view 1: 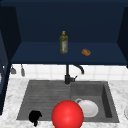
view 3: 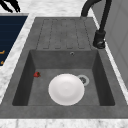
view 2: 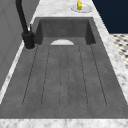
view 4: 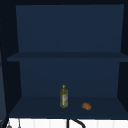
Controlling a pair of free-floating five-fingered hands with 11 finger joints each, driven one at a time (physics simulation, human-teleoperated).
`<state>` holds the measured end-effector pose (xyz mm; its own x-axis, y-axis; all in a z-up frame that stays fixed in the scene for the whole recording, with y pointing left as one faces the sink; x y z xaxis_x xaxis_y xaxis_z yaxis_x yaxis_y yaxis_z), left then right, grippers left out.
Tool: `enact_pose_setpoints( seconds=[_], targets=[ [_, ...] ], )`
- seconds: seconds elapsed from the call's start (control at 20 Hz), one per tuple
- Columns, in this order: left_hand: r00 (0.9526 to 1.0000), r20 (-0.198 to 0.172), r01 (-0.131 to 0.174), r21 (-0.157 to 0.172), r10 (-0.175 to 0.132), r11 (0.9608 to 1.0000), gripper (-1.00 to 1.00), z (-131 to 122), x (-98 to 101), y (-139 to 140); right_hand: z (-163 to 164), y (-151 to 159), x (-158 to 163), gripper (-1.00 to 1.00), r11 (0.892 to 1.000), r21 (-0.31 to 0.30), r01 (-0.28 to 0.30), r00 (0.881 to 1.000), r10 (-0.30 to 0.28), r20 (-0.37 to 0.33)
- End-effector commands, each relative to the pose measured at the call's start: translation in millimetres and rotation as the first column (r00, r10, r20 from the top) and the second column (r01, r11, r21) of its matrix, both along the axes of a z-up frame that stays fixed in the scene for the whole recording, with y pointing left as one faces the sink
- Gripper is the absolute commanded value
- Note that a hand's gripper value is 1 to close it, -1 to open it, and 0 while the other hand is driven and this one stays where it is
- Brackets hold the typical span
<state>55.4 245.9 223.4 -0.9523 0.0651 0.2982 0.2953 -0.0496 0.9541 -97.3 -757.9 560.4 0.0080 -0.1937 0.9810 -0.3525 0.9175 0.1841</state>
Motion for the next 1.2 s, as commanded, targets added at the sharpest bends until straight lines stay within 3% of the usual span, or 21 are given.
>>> enact_pose_setpoints(
  seconds=[0.0,0.25,0.3,0.55,0.95,1.15],
  targets=[
    [1.0,0.0,0.0,0.0,0.0,1.0,0.0,0,0.0,0,-17,-24,-3,-1.0,0.999,-0.038,-0.012,1.0,0.011,-0.007],
    [1.0,0.0,0.0,0.0,0.0,1.0,0.0,0,0.0,0,-22,-46,-7,-1.0,0.991,-0.132,-0.013,1.0,0.012,-0.007],
    [1.0,0.0,0.0,0.0,0.0,1.0,0.0,0,0.0,0,-26,-42,-14,-1.0,0.985,-0.171,-0.01,1.0,0.01,-0.002],
    [1.0,0.0,0.0,0.0,0.0,1.0,0.0,0,0.0,0,-43,-45,-29,-1.0,0.98,-0.199,0.028,1.0,-0.03,-0.006],
    [1.0,0.0,0.0,0.0,0.0,1.0,0.0,0,0.0,0,-77,-38,-58,-1.0,0.974,-0.222,0.036,0.999,-0.035,0.009],
    [1.0,0.0,0.0,0.0,0.0,1.0,0.0,0,0.0,0,-88,-33,-73,-1.0,0.961,-0.271,0.048,0.999,-0.042,0.028]
  ],
)
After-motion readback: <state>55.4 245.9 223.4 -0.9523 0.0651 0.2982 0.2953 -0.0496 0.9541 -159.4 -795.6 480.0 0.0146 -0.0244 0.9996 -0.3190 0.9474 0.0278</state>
